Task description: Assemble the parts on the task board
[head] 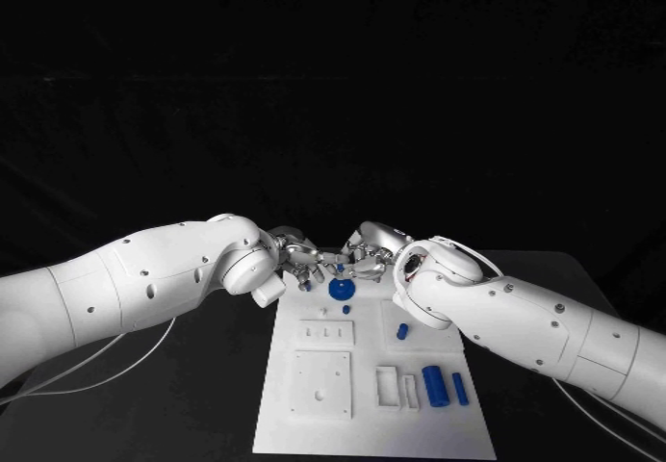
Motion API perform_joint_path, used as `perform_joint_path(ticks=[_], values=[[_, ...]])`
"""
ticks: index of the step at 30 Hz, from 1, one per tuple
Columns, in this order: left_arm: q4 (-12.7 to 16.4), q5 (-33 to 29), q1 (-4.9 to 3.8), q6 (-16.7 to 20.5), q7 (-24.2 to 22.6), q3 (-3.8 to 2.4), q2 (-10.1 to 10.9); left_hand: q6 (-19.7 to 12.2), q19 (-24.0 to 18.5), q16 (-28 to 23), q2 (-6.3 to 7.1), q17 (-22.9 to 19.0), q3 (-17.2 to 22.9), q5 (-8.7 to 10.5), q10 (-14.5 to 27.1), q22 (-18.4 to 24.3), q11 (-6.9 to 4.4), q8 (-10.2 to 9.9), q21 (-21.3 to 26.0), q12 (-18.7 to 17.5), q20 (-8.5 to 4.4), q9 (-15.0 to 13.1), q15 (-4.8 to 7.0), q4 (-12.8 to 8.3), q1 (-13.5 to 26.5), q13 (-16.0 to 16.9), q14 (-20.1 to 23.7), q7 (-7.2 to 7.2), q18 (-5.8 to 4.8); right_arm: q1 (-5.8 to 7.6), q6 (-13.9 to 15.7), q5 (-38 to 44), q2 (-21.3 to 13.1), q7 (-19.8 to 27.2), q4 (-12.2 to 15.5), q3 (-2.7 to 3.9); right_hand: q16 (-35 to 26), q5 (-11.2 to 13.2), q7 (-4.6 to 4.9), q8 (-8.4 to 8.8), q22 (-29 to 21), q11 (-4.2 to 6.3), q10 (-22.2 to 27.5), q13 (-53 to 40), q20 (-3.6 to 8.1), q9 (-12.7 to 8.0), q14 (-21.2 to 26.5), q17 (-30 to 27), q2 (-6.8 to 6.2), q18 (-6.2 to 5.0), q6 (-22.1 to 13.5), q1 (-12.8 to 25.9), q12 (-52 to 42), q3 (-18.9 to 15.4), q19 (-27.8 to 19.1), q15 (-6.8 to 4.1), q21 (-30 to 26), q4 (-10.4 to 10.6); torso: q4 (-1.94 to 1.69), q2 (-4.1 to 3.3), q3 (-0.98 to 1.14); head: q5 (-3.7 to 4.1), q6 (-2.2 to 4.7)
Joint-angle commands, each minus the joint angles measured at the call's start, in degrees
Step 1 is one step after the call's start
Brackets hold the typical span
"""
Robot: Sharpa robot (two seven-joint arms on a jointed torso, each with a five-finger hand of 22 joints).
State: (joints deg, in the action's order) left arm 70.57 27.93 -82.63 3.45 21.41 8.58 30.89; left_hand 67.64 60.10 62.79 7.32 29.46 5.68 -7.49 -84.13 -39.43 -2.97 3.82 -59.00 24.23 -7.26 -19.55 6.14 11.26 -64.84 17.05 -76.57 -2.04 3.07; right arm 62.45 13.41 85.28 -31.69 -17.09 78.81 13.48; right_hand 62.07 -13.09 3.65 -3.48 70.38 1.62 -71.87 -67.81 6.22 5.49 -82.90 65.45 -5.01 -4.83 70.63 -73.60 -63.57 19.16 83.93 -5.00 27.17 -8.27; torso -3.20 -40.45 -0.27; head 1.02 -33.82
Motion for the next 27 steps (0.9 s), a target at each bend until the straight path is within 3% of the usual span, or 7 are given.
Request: perform_joint_path(ticks=[1, 6, 7, 8, 9, 11, 27], values=[[-0.06, 0.68, -0.16, 0.62, 0.35, -0.03, -0.25, -0.43, -0.34, 0.24, -0.9, -0.09, -0.02, -0.33, -2.58, -0.08, -0.22, -0.11, 0.23, 0.0, 0.12, 0.08, 0.03, -0.62, -0.11, 0.04, -0.14, -0.11, 0.05, 0.01, -1.21, 1.53, 0.15, -0.38, 0.22, -0.05, -0.27, -0.11, -0.33, -0.17, -0.08, 0.06, 0.24, 0.09, 0.13, 0.76, -0.3, 0.05, 0.22, -0.09, 0.29, -0.42, 0.28, -0.04, 2.69, -0.14, 0.23, 0.36, -0.05, 0.03, -0.02, 0.03, -0.04], [-0.17, 0.86, -0.16, 0.88, 0.27, -0.02, -0.4, -0.36, -0.35, 0.22, -2.69, -0.18, -0.71, -0.68, -2.58, -0.27, -0.21, -0.11, 0.36, -0.12, 0.12, 0.15, 0.03, -2.55, -0.24, 0.03, -0.12, -0.13, 0.03, 0.01, -1.47, 2.2, 0.26, -0.57, 0.33, -0.16, -0.28, -0.06, -0.35, -0.16, -0.14, 0.07, 0.25, 0.13, 0.14, 0.76, -0.31, 0.07, 0.2, -0.07, 0.31, -0.45, 0.3, -0.06, 2.69, -0.15, 0.27, 0.5, -0.03, 0.0, -0.03, 0.03, -0.06], [-0.19, 0.88, -0.16, 0.98, 0.21, -0.01, -0.44, -0.38, -0.34, 0.22, -3.18, -0.19, -0.78, -1.37, -2.57, -0.3, -0.23, -0.11, 0.39, -0.15, 0.12, 0.18, 0.04, -3.05, -0.48, 0.02, -0.11, -0.11, 0.03, 0.01, -1.46, 2.41, 0.29, -0.61, 0.34, -0.18, -0.28, -0.06, -0.35, -0.16, -0.14, 0.07, 0.25, 0.13, 0.14, 0.76, -0.31, 0.07, 0.2, -0.07, 0.31, -0.45, 0.3, -0.06, 2.69, -0.15, 0.27, 0.5, -0.01, 0.0, -0.04, -0.03, -0.17], [-0.21, 0.89, -0.16, 1.05, 0.16, -0.01, -0.48, -0.41, -0.33, 0.19, -3.68, -0.21, -0.67, -4.94, -2.57, -0.31, -0.26, -0.1, 0.41, -0.24, 0.08, 0.24, 0.08, -3.6, -0.99, -0.03, -0.09, -0.05, 0.02, 0.01, -1.45, 2.58, 0.32, -0.65, 0.35, -0.2, -0.28, -0.06, -0.35, -0.16, -0.14, 0.07, 0.25, 0.13, 0.14, 0.76, -0.31, 0.07, 0.2, -0.07, 0.31, -0.45, 0.3, -0.06, 2.69, -0.15, 0.27, 0.5, 0.0, 0.01, -0.04, -0.04, -0.16], [-0.22, 0.9, -0.16, 1.08, 0.12, -0.01, -0.51, -0.45, -0.33, 0.18, -4.14, -0.22, -0.78, -6.64, -2.57, -0.33, -0.31, -0.12, 0.43, -0.32, 0.07, 0.31, 0.09, -4.37, -1.51, -0.06, -0.11, 0.01, 0.0, 0.0, -1.44, 2.71, 0.35, -0.69, 0.35, -0.22, -0.28, -0.03, -0.36, -0.16, -0.14, 0.08, 0.25, 0.14, 0.14, 0.76, -0.32, 0.07, 0.18, -0.07, 0.29, -0.43, 0.31, -0.08, 2.7, -0.15, 0.35, 0.57, 0.0, 0.0, -0.03, -0.03, -0.13], [-0.22, 0.91, -0.16, 1.06, 0.08, 0.0, -0.58, -0.46, -0.34, 0.16, -5.05, -0.25, -1.21, -8.84, -2.57, -0.37, -0.37, -0.12, 0.49, -0.4, 0.03, 0.5, 0.15, -5.8, -2.18, -0.1, -0.12, 0.06, -0.03, 0.0, -1.41, 2.89, 0.41, -0.76, 0.36, -0.25, -0.28, -0.03, -0.36, -0.16, -0.14, 0.08, 0.25, 0.14, 0.14, 0.76, -0.32, 0.07, 0.18, -0.07, 0.29, -0.43, 0.31, -0.08, 2.7, -0.15, 0.35, 0.57, 0.0, 0.0, -0.03, -0.04, -0.17], [-0.21, 2.27, -0.16, -0.88, 0.12, 0.01, -0.88, 0.61, -0.43, 0.61, -9.88, 0.11, 0.58, -15.72, -2.63, -1.02, -0.63, 0.01, 0.31, -0.31, -0.26, -0.63, 0.4, -15.05, -8.52, -0.59, -0.14, 0.64, -0.09, 0.0, -1.32, 3.27, 0.49, -1.33, 0.39, -0.32, -0.35, -0.06, -0.4, -0.16, -0.3, 0.1, 0.24, 0.18, 0.16, 0.76, -0.33, 0.05, 0.11, -0.04, 0.3, -0.36, 0.31, -0.07, 2.69, -0.17, 0.35, 0.95, -0.03, 0.04, -0.02, -0.05, -0.37]])
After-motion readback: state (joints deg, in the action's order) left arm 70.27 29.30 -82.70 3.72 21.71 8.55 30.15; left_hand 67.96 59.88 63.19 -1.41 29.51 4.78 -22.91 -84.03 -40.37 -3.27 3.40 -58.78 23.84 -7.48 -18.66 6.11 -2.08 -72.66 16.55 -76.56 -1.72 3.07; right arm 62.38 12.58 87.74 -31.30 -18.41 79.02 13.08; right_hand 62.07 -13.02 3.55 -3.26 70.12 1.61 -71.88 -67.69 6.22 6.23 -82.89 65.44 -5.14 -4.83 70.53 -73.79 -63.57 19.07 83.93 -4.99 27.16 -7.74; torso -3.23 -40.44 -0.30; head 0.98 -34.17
